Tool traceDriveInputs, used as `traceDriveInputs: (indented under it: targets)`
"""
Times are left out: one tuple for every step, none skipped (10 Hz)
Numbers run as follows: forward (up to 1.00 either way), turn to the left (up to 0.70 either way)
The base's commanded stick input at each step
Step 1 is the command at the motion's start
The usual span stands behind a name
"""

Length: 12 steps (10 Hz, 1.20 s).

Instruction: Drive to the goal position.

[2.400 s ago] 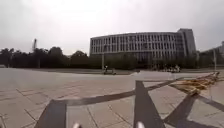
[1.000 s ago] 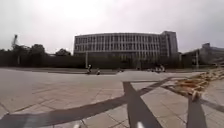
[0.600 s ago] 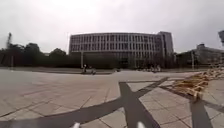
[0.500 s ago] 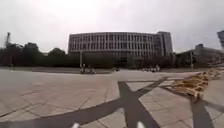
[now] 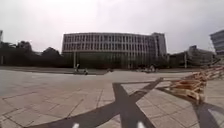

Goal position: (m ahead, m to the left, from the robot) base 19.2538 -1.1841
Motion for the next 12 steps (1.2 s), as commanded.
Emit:
traceDriveInputs:
  targets:
    - [0.50, 0.00]
    - [0.50, 0.00]
    - [0.50, 0.00]
    - [0.50, 0.00]
    - [0.50, 0.00]
    - [0.50, 0.00]
    - [0.50, 0.00]
    - [0.50, 0.00]
    - [0.50, 0.00]
    - [0.50, 0.00]
    - [0.50, 0.00]
    - [0.50, 0.00]
